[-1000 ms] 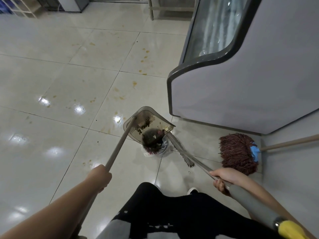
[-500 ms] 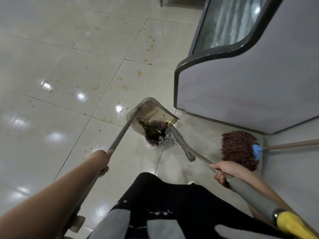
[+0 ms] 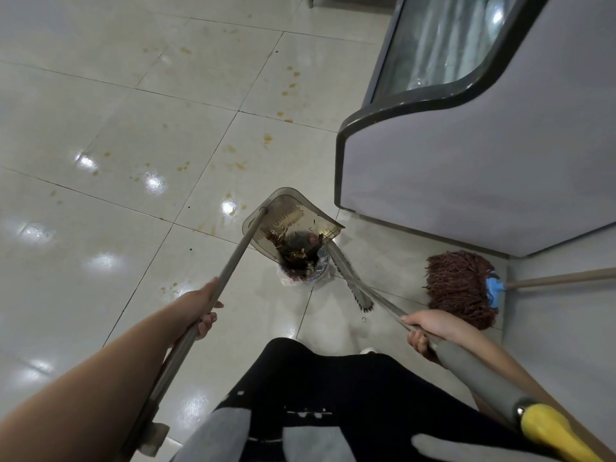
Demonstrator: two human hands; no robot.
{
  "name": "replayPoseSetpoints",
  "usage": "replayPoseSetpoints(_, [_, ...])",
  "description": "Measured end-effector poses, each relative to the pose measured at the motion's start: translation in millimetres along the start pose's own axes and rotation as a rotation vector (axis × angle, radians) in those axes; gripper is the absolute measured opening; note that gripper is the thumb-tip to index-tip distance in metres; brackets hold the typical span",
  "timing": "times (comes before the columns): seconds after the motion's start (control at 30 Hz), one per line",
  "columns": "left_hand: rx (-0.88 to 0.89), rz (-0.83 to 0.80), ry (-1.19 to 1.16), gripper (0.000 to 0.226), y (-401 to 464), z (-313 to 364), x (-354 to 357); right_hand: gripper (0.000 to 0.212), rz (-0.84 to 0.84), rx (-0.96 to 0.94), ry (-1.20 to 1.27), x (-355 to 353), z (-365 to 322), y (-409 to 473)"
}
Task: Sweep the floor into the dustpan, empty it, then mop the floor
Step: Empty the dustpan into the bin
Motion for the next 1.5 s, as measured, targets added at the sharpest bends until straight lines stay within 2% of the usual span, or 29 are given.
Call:
replayPoseSetpoints(0.1, [0.013,0.035,0.05,0.05,-3,5,0,0.057,-0.011,0.002,0.01,-2,-3,1])
replayPoseSetpoints(0.3, [0.068,0.133,0.179,0.046,-8,-7,-8,0.047,0.017,0.025,0.023,-5,-2,0])
replayPoseSetpoints(0.47, [0.06,0.13,0.151,0.047,-9,-11,13,0.061,-0.02,0.02,0.042,4,-3,-1])
replayPoseSetpoints(0.53, [0.058,0.138,0.127,0.048,-10,-12,15,0.058,-0.011,0.011,0.057,7,-4,-3])
replayPoseSetpoints(0.6, [0.06,0.17,0.169,0.048,-10,-24,11,0.054,0.001,-0.001,0.017,7,-5,-1])
replayPoseSetpoints(0.73, [0.115,0.221,0.285,0.048,-12,-33,13,0.064,-0.018,0.023,-0.004,9,-4,-3])
replayPoseSetpoints(0.83, [0.097,0.204,0.237,0.049,-12,-40,17,0.055,-0.014,0.025,-0.024,9,-5,-3])
replayPoseSetpoints(0.93, [0.137,0.224,0.337,0.05,-11,-46,16,0.046,-0.01,0.017,-0.057,9,-2,-1])
replayPoseSetpoints(1.23, [0.075,0.22,0.251,0.049,-16,-59,16,0.046,0.03,0.014,-0.088,9,0,6])
replayPoseSetpoints(1.5, [0.116,0.235,0.319,0.051,-14,-69,14,0.044,0.04,-0.007,-0.099,10,2,10])
Point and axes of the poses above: each hand's wrist, its own y-axis towards the middle knuckle, its own x-axis out of the palm, z = x × y, the point moved 5 cm from there along y, towards the middle knuckle, and after that the axes turned 7 degrees about z, right-handed, at the moved point
